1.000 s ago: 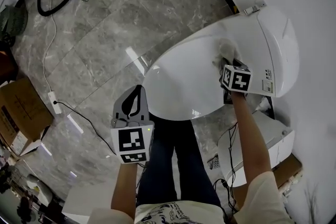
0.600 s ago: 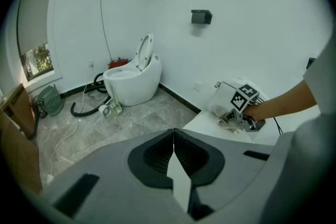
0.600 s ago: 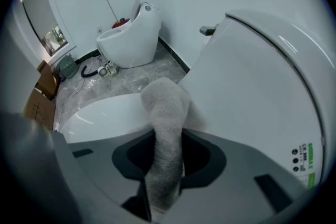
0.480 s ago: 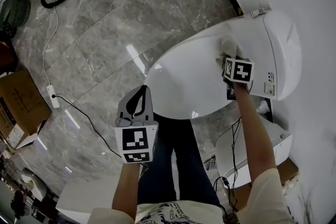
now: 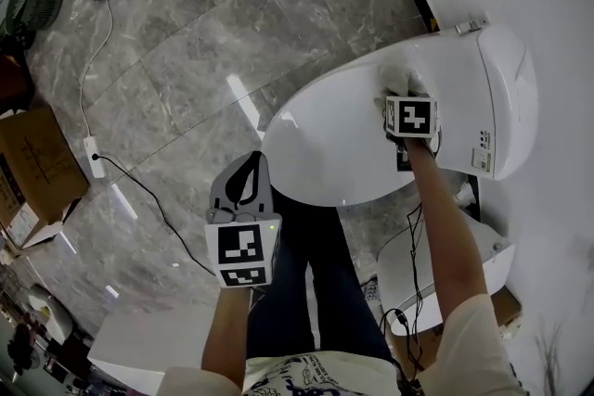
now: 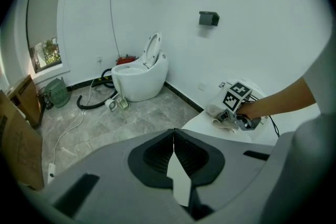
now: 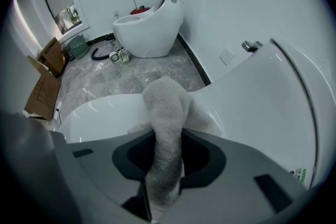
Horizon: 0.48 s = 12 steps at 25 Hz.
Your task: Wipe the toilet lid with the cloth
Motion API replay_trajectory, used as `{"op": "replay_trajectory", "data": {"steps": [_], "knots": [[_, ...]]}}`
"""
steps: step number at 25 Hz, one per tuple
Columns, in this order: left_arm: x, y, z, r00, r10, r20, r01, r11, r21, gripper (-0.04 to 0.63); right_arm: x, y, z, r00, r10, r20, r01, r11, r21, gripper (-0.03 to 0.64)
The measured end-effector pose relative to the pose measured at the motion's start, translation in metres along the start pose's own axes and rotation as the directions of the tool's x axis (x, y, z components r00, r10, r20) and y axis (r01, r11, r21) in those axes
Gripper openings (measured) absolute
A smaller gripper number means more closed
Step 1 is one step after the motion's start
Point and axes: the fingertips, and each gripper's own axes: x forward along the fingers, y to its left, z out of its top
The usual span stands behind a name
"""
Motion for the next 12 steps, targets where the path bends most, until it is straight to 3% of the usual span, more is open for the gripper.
{"op": "replay_trajectory", "data": {"steps": [12], "knots": [[-0.018, 0.025, -0.011, 0.998, 0.068, 0.005, -0.068, 0.996, -0.054, 0.009, -0.003, 0.065, 0.01, 0.999, 0.041, 0.013, -0.039, 0.99, -0.138, 0.104]]}}
